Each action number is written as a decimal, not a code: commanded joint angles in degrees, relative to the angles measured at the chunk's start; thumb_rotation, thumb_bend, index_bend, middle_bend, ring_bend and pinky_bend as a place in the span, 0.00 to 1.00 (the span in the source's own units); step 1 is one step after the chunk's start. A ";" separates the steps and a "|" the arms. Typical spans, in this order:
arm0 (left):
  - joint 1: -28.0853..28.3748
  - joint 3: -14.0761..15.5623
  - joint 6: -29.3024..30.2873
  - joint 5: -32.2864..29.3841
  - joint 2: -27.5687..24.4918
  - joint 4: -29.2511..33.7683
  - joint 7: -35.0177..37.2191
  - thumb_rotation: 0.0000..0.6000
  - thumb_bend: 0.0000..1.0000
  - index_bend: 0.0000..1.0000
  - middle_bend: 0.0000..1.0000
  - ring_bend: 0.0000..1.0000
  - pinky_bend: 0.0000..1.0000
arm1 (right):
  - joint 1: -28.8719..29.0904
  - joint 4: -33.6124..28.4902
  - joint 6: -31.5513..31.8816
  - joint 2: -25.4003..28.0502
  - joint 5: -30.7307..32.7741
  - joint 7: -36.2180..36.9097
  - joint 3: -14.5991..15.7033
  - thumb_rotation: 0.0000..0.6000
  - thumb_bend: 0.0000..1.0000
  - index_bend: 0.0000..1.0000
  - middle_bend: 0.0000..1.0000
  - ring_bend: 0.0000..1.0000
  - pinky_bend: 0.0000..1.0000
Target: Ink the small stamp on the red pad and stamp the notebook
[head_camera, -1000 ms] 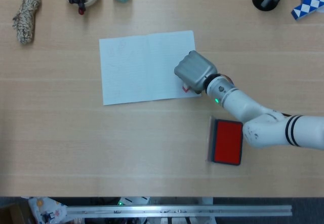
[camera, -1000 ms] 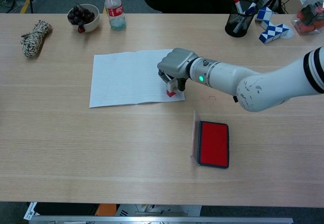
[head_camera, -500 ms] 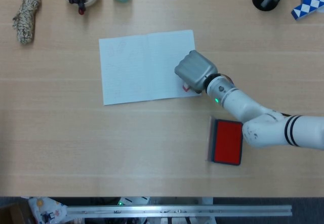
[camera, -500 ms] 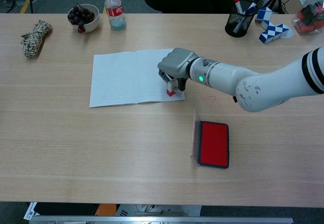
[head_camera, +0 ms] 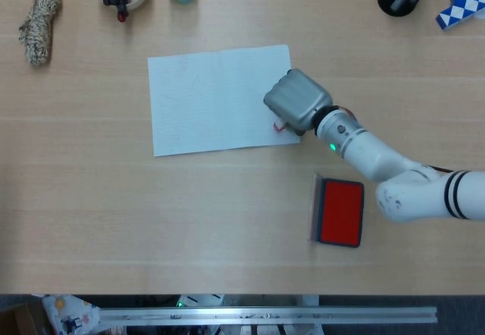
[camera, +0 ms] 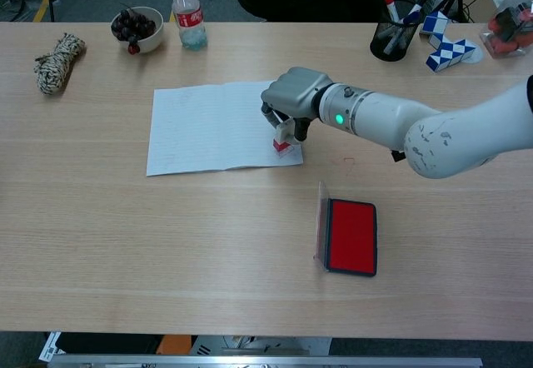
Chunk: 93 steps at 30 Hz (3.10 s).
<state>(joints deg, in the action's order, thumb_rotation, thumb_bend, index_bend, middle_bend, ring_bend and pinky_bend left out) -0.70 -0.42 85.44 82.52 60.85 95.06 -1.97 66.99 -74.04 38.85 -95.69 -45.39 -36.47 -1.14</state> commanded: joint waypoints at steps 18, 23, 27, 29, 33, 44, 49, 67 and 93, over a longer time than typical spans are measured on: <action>0.27 0.63 -0.18 1.48 0.23 0.96 -1.22 1.00 0.19 0.13 0.10 0.21 0.17 | -9.13 -12.68 5.65 15.97 -5.98 3.16 6.32 1.00 0.32 0.77 0.60 0.46 0.40; 0.51 0.74 -0.63 1.51 0.40 1.25 -1.89 1.00 0.19 0.13 0.10 0.21 0.17 | -10.93 -9.13 4.75 14.01 -7.16 4.21 7.29 1.00 0.32 0.77 0.59 0.46 0.40; 0.51 0.85 -0.78 1.43 0.49 1.29 -2.08 1.00 0.19 0.13 0.10 0.21 0.17 | -11.82 -5.98 3.91 11.85 -7.78 4.63 7.45 1.00 0.32 0.77 0.57 0.45 0.41; 0.50 0.86 -0.87 1.27 0.50 1.24 -2.08 1.00 0.19 0.13 0.10 0.21 0.17 | -12.10 -4.57 3.58 10.86 -7.88 4.70 7.34 1.00 0.32 0.77 0.57 0.45 0.41; 0.48 0.86 -0.92 1.09 0.50 1.12 -1.94 1.00 0.19 0.13 0.10 0.21 0.17 | -12.61 -1.80 2.96 8.88 -7.98 4.72 6.90 1.00 0.32 0.75 0.55 0.43 0.40; 0.67 0.78 -1.31 0.78 0.60 0.86 -1.84 1.00 0.19 0.13 0.10 0.21 0.17 | -13.51 0.06 1.80 7.49 -8.46 5.30 5.71 1.00 0.25 0.63 0.47 0.36 0.35; 0.76 0.79 -1.44 0.76 0.64 0.82 -1.91 1.00 0.19 0.13 0.10 0.21 0.17 | -13.81 -0.11 1.56 7.71 -9.00 5.48 5.34 1.00 0.23 0.60 0.46 0.35 0.35; 0.90 0.81 -1.59 0.65 0.49 1.13 -2.16 1.00 0.19 0.13 0.10 0.21 0.17 | -14.41 -0.78 1.15 8.52 -9.61 5.23 4.06 1.00 0.21 0.44 0.41 0.32 0.31; 2.47 -1.42 -0.26 1.31 2.71 -0.27 -1.93 1.00 0.19 0.13 0.10 0.21 0.17 | -29.99 -26.60 27.39 33.29 -16.64 6.61 4.26 1.00 0.29 0.31 0.40 0.30 0.30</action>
<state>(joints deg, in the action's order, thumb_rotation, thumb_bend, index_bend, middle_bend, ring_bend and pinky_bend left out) 1.64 -1.74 85.04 83.60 63.33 95.01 -3.88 39.81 -98.82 62.61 -63.99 -62.14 -28.71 2.90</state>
